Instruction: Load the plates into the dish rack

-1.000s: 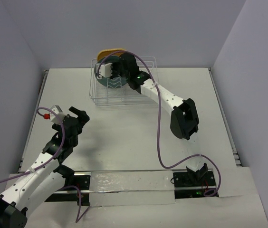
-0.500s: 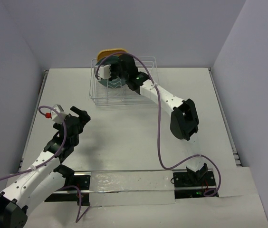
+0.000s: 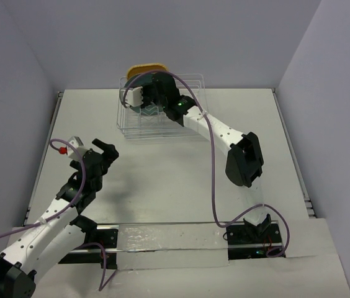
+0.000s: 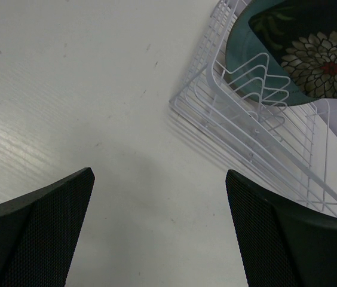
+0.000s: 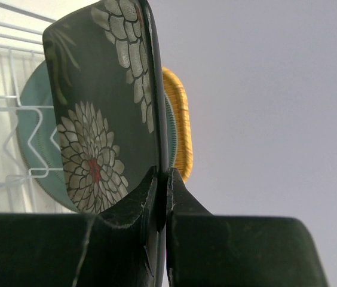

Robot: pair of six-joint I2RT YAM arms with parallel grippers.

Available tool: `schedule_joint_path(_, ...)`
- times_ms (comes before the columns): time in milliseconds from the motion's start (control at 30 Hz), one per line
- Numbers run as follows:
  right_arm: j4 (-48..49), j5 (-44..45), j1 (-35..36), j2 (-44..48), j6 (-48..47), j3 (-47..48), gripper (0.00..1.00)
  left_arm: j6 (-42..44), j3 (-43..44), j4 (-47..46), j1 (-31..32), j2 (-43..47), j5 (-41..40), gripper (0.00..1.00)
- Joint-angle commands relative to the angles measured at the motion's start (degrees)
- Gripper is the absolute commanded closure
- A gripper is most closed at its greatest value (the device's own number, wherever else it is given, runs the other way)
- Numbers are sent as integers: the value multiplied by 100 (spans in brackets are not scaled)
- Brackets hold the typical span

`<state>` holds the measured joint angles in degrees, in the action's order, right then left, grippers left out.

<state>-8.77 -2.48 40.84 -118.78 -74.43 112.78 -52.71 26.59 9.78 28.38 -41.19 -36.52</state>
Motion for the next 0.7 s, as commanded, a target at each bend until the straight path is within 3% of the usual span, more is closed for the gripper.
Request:
schedule_joint_path(0, 938, 169, 38, 662, -162, 117, 100, 96, 27, -254, -19, 86, 151, 1)
schedule_joint_path(667, 991, 136, -109, -122, -54, 220, 100, 136, -66, -354, -24, 9, 103, 1)
